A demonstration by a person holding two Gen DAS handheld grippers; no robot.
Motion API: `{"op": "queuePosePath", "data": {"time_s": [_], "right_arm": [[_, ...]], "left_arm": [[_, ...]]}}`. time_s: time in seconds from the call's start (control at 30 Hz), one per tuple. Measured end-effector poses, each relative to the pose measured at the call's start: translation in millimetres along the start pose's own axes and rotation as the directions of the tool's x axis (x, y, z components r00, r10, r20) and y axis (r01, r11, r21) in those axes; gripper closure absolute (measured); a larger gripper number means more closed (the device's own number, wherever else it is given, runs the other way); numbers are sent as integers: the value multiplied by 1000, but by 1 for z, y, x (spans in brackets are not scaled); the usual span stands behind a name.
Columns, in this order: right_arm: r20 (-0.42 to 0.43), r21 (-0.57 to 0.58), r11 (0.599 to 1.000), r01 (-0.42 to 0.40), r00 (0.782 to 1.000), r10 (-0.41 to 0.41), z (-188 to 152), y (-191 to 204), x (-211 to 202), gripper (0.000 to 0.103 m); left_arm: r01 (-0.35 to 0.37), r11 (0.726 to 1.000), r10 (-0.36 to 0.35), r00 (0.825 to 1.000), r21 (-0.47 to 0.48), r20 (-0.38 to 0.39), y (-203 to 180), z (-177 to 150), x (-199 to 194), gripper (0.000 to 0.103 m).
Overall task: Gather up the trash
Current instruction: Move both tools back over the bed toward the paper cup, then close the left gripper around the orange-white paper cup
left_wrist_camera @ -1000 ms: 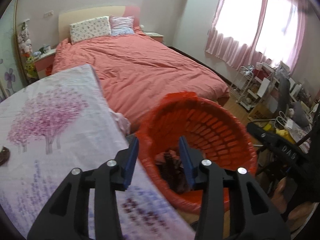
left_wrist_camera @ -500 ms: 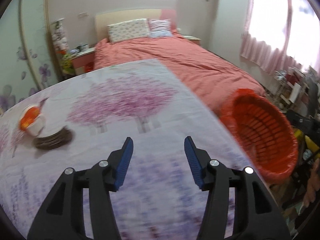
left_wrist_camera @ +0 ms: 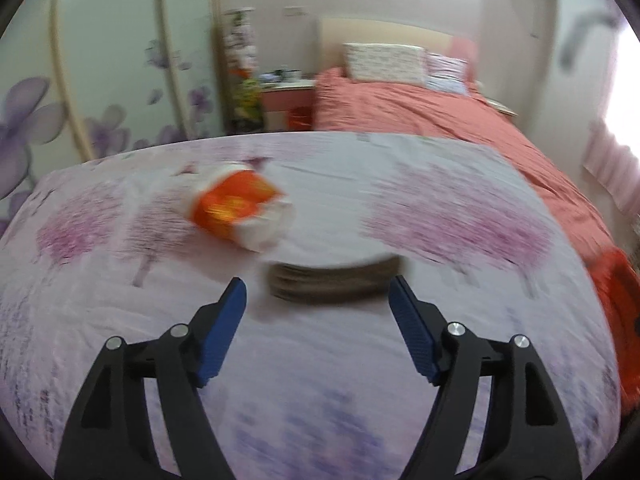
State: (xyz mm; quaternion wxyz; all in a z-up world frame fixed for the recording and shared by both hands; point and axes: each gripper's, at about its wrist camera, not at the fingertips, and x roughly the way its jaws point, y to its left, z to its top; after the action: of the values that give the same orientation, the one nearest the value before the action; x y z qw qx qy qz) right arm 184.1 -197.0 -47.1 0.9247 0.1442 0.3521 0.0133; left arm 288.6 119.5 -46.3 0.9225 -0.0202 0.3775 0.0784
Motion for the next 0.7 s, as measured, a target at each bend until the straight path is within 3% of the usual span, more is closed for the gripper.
{"op": "queuePosePath", "data": {"time_s": [0.2,0.33,0.7], "right_arm": [[-49,-65,996,-57,997,54,-5,43,25,56],[-73,-94,992,-83,994,76,-7,65,36,56],[-97,-121,985,-121,989,110,-9,96,53,54]], "left_arm": [[-54,994,49,997,-98,-57,46,22,38,31],[-63,994,55,995,-85,-84,55,30,58,31],[-137,979,122,987,-152,-107,108,28,71,31]]}}
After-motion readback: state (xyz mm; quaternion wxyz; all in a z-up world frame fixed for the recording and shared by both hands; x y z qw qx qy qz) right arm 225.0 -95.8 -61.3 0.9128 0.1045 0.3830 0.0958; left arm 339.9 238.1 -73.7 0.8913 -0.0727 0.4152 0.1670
